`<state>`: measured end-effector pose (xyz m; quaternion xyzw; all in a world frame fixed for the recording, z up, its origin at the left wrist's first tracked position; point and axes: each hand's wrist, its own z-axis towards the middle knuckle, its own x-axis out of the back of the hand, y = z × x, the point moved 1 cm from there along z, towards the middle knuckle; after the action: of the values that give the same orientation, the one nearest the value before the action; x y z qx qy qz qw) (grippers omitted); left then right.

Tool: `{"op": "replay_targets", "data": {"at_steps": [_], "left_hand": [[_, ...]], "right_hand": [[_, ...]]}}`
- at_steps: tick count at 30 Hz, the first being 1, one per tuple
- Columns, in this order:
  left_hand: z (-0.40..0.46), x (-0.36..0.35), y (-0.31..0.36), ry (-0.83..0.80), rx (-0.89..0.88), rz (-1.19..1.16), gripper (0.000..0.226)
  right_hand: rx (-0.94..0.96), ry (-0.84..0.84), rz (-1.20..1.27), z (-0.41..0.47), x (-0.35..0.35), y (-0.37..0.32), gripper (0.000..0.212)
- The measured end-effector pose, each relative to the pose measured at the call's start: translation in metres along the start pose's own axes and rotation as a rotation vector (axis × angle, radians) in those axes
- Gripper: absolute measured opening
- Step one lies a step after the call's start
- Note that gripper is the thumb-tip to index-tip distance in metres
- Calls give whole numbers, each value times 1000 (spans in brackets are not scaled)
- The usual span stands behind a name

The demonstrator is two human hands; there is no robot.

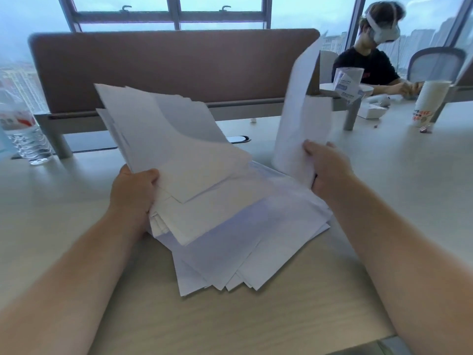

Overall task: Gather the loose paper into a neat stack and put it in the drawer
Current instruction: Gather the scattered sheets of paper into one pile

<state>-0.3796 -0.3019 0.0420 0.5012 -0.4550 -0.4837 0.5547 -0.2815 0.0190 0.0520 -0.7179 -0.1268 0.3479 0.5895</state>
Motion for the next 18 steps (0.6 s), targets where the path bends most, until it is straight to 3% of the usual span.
{"op": "replay_targets", "data": {"at_steps": [4, 6, 14, 16, 18], "left_hand": [[-7, -10, -2, -167, 16, 6, 22], [-12, -13, -1, -208, 17, 7, 25], [-24, -14, 5, -244, -14, 23, 16], [-30, -15, 6, -244, 30, -24, 32], [-35, -19, 5, -296, 69, -115, 29]], "right_hand": [[18, -128, -266, -17, -15, 13, 29], [12, -161, -330, -22, -20, 20, 24], [-145, -343, -300, -37, -25, 17, 21], [-102, -398, -344, -43, -26, 16, 18], [-31, -449, -403, -49, -30, 17, 18]]}}
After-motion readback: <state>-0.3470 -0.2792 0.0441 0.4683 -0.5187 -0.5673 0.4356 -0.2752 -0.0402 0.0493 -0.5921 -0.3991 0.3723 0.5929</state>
